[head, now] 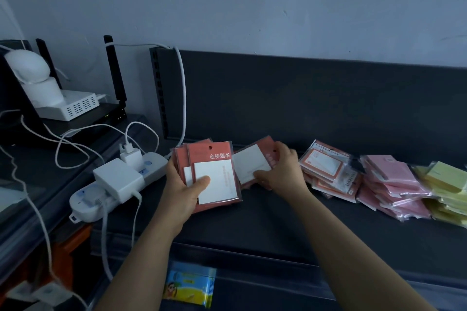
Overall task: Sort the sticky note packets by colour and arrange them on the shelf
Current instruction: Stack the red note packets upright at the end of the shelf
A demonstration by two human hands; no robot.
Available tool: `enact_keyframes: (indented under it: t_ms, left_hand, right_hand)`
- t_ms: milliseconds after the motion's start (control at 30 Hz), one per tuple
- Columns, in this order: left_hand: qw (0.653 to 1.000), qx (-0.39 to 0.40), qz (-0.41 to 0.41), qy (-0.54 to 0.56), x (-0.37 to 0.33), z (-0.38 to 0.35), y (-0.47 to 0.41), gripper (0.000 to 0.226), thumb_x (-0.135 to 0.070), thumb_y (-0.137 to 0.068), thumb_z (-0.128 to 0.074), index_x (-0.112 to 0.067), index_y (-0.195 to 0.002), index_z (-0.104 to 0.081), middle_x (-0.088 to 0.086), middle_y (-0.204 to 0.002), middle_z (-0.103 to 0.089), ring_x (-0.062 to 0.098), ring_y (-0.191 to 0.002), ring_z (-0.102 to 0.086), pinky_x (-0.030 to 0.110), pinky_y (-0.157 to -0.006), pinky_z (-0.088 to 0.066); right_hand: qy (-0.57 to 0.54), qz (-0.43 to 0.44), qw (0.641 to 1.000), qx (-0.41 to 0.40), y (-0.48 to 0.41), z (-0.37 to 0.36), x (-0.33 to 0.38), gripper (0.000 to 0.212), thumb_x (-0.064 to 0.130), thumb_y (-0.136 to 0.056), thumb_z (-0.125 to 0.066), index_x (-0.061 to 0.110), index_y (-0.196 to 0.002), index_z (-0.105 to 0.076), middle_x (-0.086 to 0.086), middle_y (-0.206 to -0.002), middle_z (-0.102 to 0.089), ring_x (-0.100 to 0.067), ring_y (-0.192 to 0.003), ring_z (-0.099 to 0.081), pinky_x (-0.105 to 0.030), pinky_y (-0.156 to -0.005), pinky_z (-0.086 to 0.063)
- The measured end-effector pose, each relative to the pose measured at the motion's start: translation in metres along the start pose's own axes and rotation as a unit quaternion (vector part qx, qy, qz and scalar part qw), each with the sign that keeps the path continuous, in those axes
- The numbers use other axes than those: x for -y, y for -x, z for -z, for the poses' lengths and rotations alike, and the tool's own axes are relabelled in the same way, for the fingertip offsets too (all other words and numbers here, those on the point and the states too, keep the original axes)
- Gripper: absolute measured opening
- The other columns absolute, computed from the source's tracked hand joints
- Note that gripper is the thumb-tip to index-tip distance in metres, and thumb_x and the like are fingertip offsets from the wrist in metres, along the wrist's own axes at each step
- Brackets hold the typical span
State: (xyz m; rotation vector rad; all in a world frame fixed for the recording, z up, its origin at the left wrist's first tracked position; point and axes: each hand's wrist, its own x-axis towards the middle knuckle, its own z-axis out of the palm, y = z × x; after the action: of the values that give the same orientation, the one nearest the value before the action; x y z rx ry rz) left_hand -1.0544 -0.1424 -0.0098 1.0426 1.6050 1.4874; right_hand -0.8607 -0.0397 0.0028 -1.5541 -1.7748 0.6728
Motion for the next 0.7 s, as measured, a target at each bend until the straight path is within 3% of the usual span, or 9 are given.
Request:
enact_keyframes:
  t_ms: [133, 267, 333, 400, 500, 567, 633, 700]
  left_hand:
    - [1.0, -0.004, 0.006, 0.005, 0.002, 0.001, -0.002, 0.07, -0.01, -0.087, -0.067, -0.03, -0.143, -0.029, -0.009, -0.115, -0.063, 0.014, -0.107, -0.06, 0.044, -0.098, -0.048]
    - [1.0, -0.01, 0.01, 0.005, 0.001, 0.0, -0.004, 0.068, -0.01, -0.088, -0.066, -0.031, -0.141, -0.029, -0.012, -0.111, -0.061, 0.016, -0.108, -0.059, 0.045, -0.098, -0.047]
    - [1.0, -0.01, 0.004, 0.004, -0.001, -0.003, -0.005, 0.07, -0.01, -0.088, -0.065, -0.03, -0.143, -0.026, -0.012, -0.11, -0.06, 0.016, -0.108, -0.059, 0.044, -0.097, -0.047]
    - [1.0, -0.006, -0.001, 0.005, -0.003, -0.006, -0.004, 0.069, -0.01, -0.087, -0.064, -0.032, -0.141, -0.027, -0.011, -0.111, -0.061, 0.017, -0.108, -0.059, 0.044, -0.097, -0.048]
    - [1.0, 0.014, -0.022, -0.01, -0.004, -0.012, -0.001, 0.075, -0.02, -0.079, -0.077, -0.037, -0.134, -0.028, -0.012, -0.115, -0.061, 0.009, -0.105, -0.059, 0.038, -0.094, -0.048]
    - [0.999, 0.024, -0.032, -0.029, -0.003, -0.014, 0.0, 0.091, -0.023, -0.07, -0.085, -0.037, -0.137, -0.026, -0.014, -0.117, -0.059, 0.005, -0.106, -0.057, 0.035, -0.093, -0.046]
    - [0.999, 0.021, -0.028, -0.034, -0.002, -0.012, -0.001, 0.093, -0.022, -0.07, -0.085, -0.036, -0.139, -0.025, -0.014, -0.117, -0.059, 0.005, -0.106, -0.056, 0.035, -0.092, -0.045]
    - [0.999, 0.017, -0.025, -0.021, -0.001, -0.01, -0.002, 0.085, -0.021, -0.075, -0.081, -0.036, -0.139, -0.027, -0.016, -0.115, -0.059, 0.003, -0.104, -0.057, 0.033, -0.09, -0.046]
  right_hand:
    - [-0.211, -0.029, 0.976, -0.045, 0.003, 0.033, 0.0, 0.064, 0.002, -0.078, -0.074, 0.015, -0.135, -0.047, 0.003, -0.098, -0.064, -0.013, -0.083, -0.064, -0.028, -0.07, -0.056]
    - [-0.333, -0.071, 0.94, 0.0, 0.006, 0.07, -0.002, 0.026, 0.004, -0.081, -0.072, 0.015, -0.103, -0.066, -0.002, -0.093, -0.075, -0.023, -0.085, -0.073, -0.047, -0.083, -0.055]
    - [-0.383, -0.071, 0.92, 0.037, 0.009, 0.075, -0.001, 0.017, 0.0, -0.079, -0.072, 0.012, -0.09, -0.066, -0.007, -0.093, -0.075, -0.027, -0.085, -0.072, -0.045, -0.079, -0.056]
    - [-0.418, -0.053, 0.904, 0.068, 0.012, 0.065, 0.006, 0.02, -0.007, -0.073, -0.072, 0.009, -0.08, -0.064, -0.012, -0.087, -0.073, -0.027, -0.078, -0.071, -0.034, -0.068, -0.06]
    - [-0.36, -0.023, 0.928, 0.097, 0.016, 0.034, 0.013, 0.023, -0.008, -0.068, -0.076, 0.009, -0.077, -0.064, -0.006, -0.078, -0.07, -0.016, -0.067, -0.067, -0.025, -0.061, -0.057]
    - [-0.324, -0.012, 0.941, 0.097, 0.017, 0.017, 0.014, 0.022, -0.002, -0.07, -0.079, 0.011, -0.082, -0.066, -0.004, -0.085, -0.07, -0.017, -0.076, -0.068, -0.025, -0.068, -0.057]
    - [-0.243, 0.01, 0.967, 0.075, 0.011, 0.01, 0.01, 0.027, 0.011, -0.076, -0.079, 0.013, -0.101, -0.067, -0.002, -0.1, -0.068, -0.016, -0.093, -0.066, -0.022, -0.074, -0.054]
    - [-0.063, 0.033, 0.996, 0.051, 0.002, 0.008, 0.001, 0.046, 0.028, -0.086, -0.069, 0.015, -0.128, -0.056, 0.0, -0.123, -0.06, -0.017, -0.112, -0.057, -0.024, -0.087, -0.048]
